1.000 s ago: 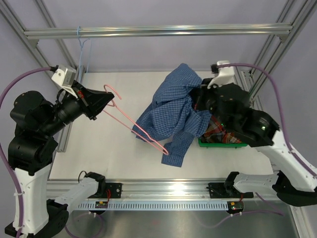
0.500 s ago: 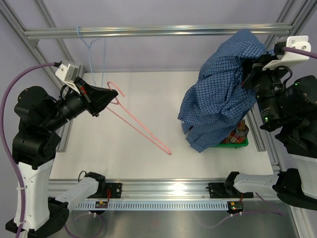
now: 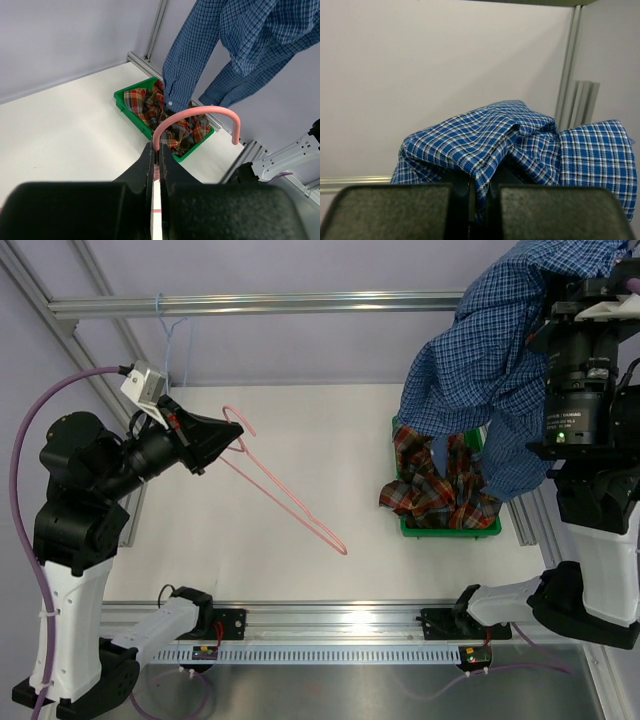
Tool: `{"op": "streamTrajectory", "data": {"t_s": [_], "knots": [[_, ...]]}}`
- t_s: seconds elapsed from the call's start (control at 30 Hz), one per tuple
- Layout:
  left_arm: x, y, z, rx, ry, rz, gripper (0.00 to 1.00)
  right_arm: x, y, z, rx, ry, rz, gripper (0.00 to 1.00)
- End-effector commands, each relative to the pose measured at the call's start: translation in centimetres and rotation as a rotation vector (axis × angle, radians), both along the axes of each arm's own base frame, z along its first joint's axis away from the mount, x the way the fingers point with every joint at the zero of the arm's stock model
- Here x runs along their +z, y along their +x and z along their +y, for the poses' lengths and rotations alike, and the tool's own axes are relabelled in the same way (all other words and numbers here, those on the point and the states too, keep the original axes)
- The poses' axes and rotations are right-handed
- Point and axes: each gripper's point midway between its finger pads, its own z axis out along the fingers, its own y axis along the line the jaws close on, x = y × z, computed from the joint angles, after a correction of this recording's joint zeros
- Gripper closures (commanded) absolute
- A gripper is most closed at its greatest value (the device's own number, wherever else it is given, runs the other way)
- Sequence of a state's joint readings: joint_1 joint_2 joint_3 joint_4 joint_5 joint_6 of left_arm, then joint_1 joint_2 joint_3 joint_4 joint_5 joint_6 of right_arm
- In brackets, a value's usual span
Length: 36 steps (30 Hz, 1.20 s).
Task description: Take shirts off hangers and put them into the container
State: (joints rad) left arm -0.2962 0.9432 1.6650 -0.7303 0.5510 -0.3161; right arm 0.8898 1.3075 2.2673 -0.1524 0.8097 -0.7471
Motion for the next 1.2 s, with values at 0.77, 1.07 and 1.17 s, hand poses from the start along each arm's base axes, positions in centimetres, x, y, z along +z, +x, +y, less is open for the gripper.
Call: {"op": "streamTrajectory", "data": {"t_s": [0.77, 1.07, 1.17], "knots": [[1.4, -2.2, -0.2, -0.064, -0.013, -0.086, 1.0, -27.3, 13.4, -5.3, -0.117, 0.172, 0.443, 1.0], [1.5, -2.6, -0.5, -0.087, -0.027, -0.085, 1.0, -40.6, 16.3, -5.8, -0.155, 0.374, 0.876, 1.0], [1.4, -2.7, -0.7, -0.1, -0.036, -0.083, 1.0, -46.4, 16.8, -4.9, -0.175, 0.427, 1.059, 1.0]]}}
